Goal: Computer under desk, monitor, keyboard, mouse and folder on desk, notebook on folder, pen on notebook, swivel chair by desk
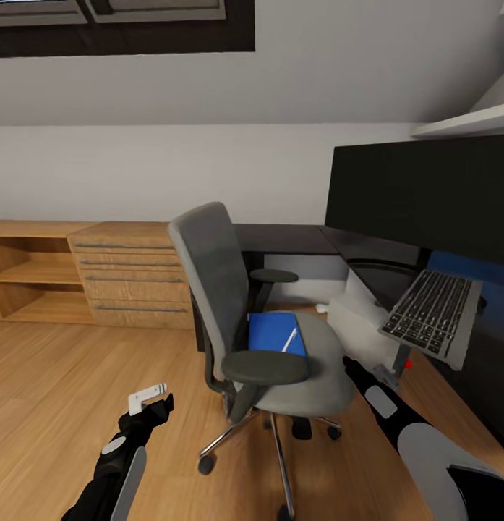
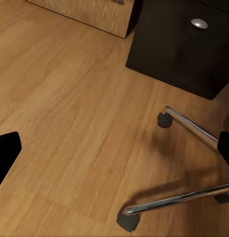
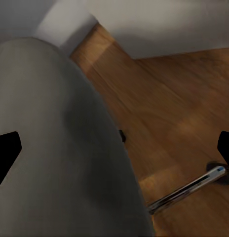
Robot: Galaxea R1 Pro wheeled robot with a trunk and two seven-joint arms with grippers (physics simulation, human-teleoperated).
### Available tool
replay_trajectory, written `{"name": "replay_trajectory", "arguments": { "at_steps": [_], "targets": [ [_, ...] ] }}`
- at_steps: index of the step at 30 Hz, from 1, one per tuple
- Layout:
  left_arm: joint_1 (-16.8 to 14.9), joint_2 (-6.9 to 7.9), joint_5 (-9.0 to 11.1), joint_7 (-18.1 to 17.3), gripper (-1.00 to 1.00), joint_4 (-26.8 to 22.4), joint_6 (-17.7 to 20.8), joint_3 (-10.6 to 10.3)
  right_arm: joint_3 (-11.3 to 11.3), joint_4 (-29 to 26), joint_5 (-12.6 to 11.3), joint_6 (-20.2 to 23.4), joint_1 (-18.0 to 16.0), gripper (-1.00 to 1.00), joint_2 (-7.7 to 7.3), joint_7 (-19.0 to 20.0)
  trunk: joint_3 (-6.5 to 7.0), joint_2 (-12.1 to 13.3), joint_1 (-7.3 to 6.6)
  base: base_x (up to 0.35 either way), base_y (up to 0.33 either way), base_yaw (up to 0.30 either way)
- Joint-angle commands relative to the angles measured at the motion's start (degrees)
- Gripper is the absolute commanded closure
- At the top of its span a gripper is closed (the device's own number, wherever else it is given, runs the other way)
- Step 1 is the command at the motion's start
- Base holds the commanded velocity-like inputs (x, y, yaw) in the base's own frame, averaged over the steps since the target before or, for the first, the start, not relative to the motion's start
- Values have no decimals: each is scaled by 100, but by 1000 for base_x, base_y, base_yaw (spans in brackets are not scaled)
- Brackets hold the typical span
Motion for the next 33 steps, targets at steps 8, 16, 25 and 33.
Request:
{"name": "replay_trajectory", "arguments": {
  "at_steps": [8, 16, 25, 33],
  "targets": [
    [-2, -5, 82, 26, -100, -199, 16, 17, 16, 7, -61, -12, -3, -100, -9, -6, -6, -2, 2, 117, 0, 0],
    [-2, -5, 418, 26, -100, -341, 23, 258, 16, 1, -67, -10, -3, -100, -11, -1, -78, -163, 90, 4, 0, 0],
    [-2, -5, 499, 27, -100, -360, 33, 328, 13, -7, -69, -9, -3, -100, -5, 2, -150, -323, 178, 0, 0, 1],
    [-2, -5, 497, 34, -100, -350, 34, 329, 15, -8, -70, -9, -3, -100, 6, 2, -150, -323, 178, 0, 0, 185]
  ]
}}
